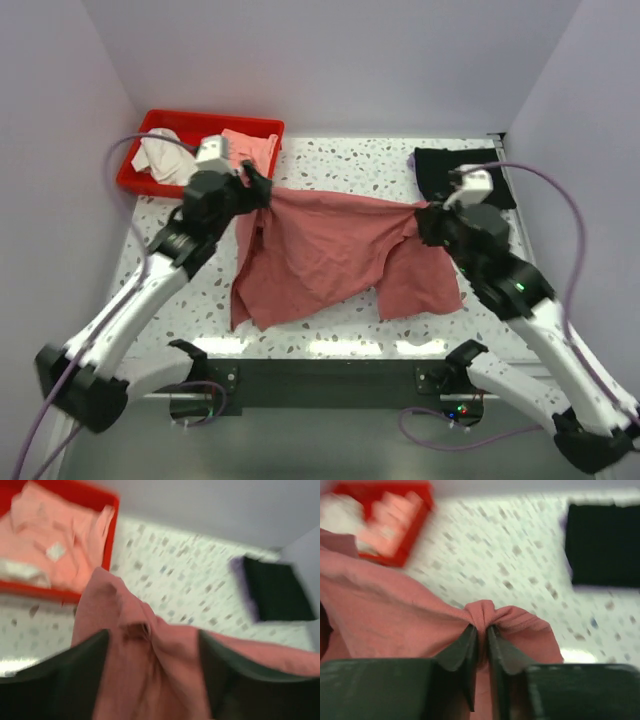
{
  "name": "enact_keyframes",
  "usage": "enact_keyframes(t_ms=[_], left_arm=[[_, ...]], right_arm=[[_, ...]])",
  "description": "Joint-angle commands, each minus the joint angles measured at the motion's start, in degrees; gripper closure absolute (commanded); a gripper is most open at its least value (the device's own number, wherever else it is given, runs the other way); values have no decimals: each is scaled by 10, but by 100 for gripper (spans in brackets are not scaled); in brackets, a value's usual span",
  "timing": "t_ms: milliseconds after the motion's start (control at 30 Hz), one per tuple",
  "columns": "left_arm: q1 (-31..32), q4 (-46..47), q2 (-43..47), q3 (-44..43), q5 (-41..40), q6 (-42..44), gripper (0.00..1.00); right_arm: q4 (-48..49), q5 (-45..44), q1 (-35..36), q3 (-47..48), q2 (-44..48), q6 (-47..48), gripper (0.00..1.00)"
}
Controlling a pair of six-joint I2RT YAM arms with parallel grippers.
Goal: Fold and stack the t-shirts
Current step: Flatten the tshirt out
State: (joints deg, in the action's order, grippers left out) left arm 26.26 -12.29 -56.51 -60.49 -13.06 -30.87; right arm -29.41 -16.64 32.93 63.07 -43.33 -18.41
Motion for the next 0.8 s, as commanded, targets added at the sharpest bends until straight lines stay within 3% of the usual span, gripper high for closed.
enact_keyframes(t_ms=[0,33,67,100,133,233,500,767], left_arm=[[-3,-28,-120,59,-44,-17,0],[-5,-36,-145,56,-44,-23,0],[-5,-43,-180,52,-42,-25,0],[-5,-50,-190,41,-41,-25,0],[-5,-55,-195,38,-41,-26,0],[-4,-39,-174,53,-30,-25,0],[5,-48,-118,129,27,-49,0],[69,-84,-41,194,30,-91,0]], right_arm=[[-19,-138,-5,-86,-132,-35,79],[-21,-147,-9,-96,-161,-56,47],[-34,-160,-15,-92,-196,-63,25],[-55,-171,-18,-81,-225,-76,7],[-78,-181,-25,-48,-275,-105,1],[-119,-204,-25,-18,-308,-117,1],[-57,-138,-26,-58,-240,-107,1],[-24,-117,-25,-100,-195,-100,1]])
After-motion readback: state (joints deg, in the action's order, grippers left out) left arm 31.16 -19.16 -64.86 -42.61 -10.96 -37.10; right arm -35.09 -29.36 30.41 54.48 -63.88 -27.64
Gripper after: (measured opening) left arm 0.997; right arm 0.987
